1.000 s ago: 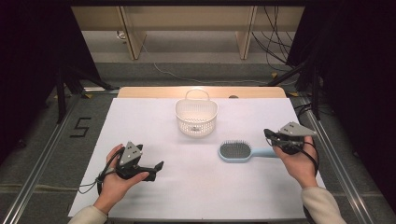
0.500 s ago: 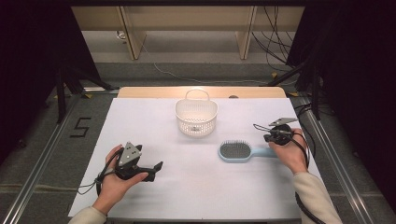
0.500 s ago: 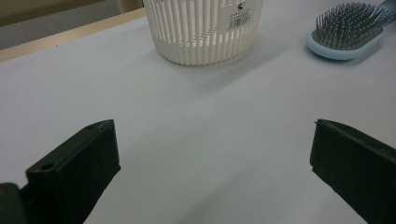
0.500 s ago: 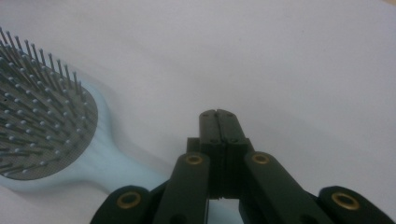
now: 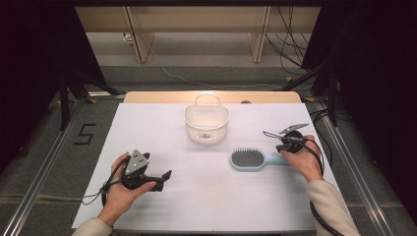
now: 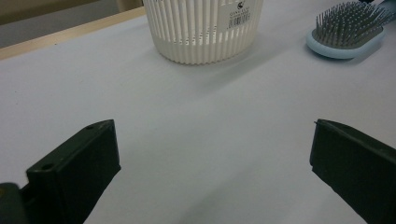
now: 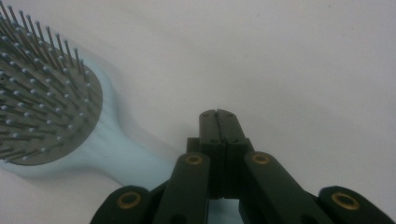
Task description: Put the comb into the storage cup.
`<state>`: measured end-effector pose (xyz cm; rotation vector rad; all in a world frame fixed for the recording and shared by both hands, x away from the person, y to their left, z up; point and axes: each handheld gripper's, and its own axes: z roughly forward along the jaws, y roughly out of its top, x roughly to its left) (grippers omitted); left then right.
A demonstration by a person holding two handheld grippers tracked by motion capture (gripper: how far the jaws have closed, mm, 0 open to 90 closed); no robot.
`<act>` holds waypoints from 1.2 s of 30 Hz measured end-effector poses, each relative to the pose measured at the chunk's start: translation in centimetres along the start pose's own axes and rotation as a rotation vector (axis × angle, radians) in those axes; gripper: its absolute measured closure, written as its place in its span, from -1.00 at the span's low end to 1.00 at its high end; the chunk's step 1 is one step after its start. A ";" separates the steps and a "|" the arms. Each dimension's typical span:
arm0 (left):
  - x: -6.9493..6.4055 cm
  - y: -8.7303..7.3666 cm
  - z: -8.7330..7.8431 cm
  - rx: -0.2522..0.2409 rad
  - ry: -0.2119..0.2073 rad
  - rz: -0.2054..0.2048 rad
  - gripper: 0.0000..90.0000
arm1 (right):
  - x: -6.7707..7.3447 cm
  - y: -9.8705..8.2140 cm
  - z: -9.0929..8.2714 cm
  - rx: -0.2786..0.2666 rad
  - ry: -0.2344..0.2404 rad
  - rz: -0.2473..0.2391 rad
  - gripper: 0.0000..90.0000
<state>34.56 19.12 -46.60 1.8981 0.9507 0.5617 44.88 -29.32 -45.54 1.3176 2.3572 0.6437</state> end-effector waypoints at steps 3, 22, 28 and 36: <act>0.0 0.0 0.0 0.000 0.000 -0.001 -0.98 | 0.1 0.0 0.1 0.019 0.000 -0.002 1.00; 0.0 0.0 0.1 0.001 -0.001 -0.001 -0.98 | 0.2 0.0 0.3 0.078 0.009 -0.010 1.00; 0.0 0.0 0.1 0.001 -0.003 0.002 -0.98 | 0.4 -0.1 0.1 0.111 0.020 -0.010 1.00; -0.1 0.0 0.1 0.002 -0.002 0.002 -0.98 | 1.1 -0.2 -0.3 0.206 0.046 -0.039 1.00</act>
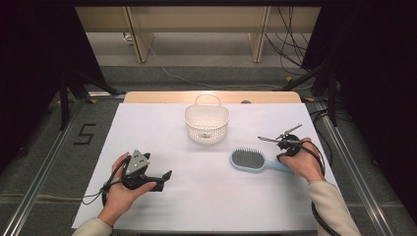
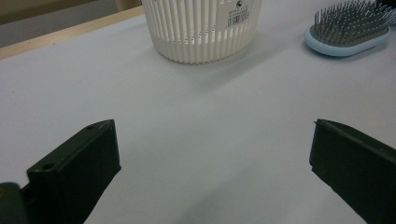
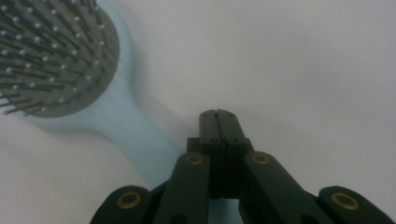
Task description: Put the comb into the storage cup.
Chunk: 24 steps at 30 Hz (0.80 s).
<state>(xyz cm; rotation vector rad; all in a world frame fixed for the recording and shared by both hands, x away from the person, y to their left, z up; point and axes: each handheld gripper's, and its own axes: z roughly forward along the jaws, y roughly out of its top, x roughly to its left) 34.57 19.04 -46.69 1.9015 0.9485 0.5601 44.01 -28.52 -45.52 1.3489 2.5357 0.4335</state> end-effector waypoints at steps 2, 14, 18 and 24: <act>0.0 0.0 0.0 0.000 0.000 0.001 -0.98 | 0.4 -0.2 -0.1 0.043 0.026 0.002 1.00; 0.0 0.1 0.0 0.000 -0.002 0.002 -0.98 | 2.5 -0.8 -0.8 0.143 0.110 -0.002 1.00; 0.0 0.1 0.0 -0.001 -0.002 0.004 -0.98 | 3.4 -0.9 -0.9 0.164 0.132 -0.017 1.00; 0.0 0.1 0.0 -0.002 -0.001 0.004 -0.98 | 4.7 -0.9 -1.0 0.179 0.159 -0.042 1.00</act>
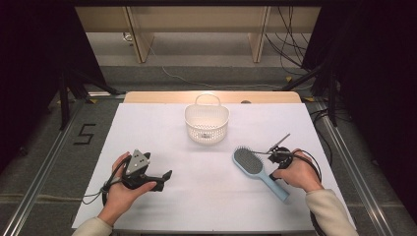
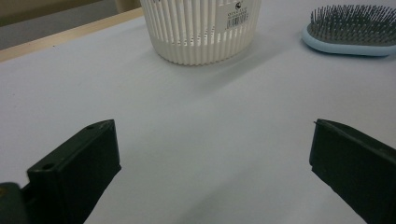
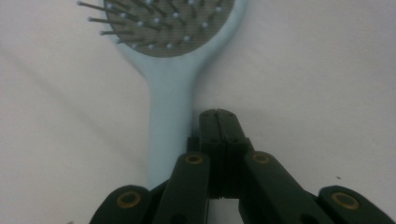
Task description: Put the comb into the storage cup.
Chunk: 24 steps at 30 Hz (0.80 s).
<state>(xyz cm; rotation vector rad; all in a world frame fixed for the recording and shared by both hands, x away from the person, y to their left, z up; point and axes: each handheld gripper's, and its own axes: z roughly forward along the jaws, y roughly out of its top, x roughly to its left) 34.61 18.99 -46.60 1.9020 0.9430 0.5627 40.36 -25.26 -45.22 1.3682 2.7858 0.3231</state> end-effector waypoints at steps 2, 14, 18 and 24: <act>0.0 0.0 0.0 0.000 0.000 0.001 -0.98 | 0.4 0.0 0.0 0.005 0.006 -0.009 1.00; 0.0 0.0 0.0 0.000 -0.001 0.001 -0.98 | 1.8 0.2 0.1 0.044 0.033 0.002 1.00; 0.0 0.0 0.0 0.000 -0.001 0.002 -0.98 | 1.9 0.3 0.2 0.044 0.035 0.009 1.00; 0.0 0.0 0.0 0.000 -0.002 0.002 -0.98 | 1.7 0.3 0.1 0.038 0.035 0.016 1.00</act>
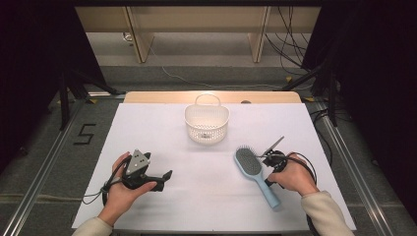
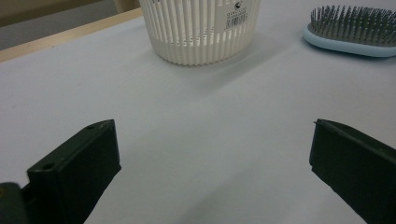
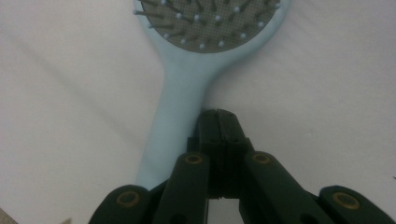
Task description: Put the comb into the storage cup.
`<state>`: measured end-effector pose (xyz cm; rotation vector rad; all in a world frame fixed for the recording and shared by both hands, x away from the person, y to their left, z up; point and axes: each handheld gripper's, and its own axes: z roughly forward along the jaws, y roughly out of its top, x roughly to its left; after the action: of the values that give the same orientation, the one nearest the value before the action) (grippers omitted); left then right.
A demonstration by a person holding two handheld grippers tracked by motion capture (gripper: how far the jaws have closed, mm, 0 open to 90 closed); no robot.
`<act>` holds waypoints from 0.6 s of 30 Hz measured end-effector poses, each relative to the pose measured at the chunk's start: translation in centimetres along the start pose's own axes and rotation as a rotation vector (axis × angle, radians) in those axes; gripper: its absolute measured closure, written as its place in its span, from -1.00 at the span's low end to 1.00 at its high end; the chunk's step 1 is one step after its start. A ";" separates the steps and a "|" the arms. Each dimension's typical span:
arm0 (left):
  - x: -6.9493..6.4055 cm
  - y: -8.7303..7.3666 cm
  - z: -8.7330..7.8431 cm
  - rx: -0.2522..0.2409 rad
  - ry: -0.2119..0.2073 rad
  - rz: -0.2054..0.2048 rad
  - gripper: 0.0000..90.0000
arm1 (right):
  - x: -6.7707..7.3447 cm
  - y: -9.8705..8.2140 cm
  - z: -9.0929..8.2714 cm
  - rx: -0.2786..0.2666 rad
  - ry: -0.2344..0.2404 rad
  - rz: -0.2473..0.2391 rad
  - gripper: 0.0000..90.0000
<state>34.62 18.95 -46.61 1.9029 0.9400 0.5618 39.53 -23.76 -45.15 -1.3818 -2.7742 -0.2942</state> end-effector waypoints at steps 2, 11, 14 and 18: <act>0.0 0.0 0.0 0.000 0.000 0.000 -0.98 | -0.1 -0.1 -0.2 -0.007 -0.006 0.008 0.94; 0.0 0.0 0.0 0.001 0.000 0.001 -0.97 | -0.5 -0.4 -2.4 -0.064 -0.002 0.045 0.21; 0.0 0.0 0.0 0.001 0.000 0.001 -0.97 | -0.5 -0.6 -3.5 -0.126 -0.007 0.056 -0.07; 0.0 0.0 0.0 0.001 0.000 0.001 -0.97 | -1.0 -1.0 -5.3 -0.266 0.015 0.065 -0.40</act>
<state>34.63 18.96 -46.63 1.9044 0.9392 0.5621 39.00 -26.05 -40.23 -1.5102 -2.7497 -0.6893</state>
